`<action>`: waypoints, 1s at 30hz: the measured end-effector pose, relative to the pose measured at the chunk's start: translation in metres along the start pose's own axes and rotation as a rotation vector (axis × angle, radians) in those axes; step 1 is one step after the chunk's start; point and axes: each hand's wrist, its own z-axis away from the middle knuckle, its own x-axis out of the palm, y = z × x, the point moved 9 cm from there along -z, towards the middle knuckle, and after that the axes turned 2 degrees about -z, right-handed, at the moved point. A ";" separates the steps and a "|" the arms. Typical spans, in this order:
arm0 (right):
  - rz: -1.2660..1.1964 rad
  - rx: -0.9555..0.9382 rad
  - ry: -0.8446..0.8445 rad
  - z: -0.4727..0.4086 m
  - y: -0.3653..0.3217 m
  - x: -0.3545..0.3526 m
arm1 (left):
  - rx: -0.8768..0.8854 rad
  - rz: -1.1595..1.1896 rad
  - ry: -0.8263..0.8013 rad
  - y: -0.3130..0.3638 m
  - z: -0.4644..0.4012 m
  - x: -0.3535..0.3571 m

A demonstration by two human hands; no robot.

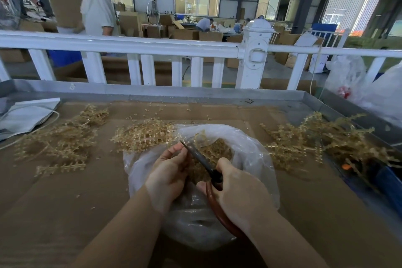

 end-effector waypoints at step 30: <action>-0.002 0.018 0.050 0.000 0.003 0.009 | -0.006 -0.050 -0.015 -0.002 0.006 0.002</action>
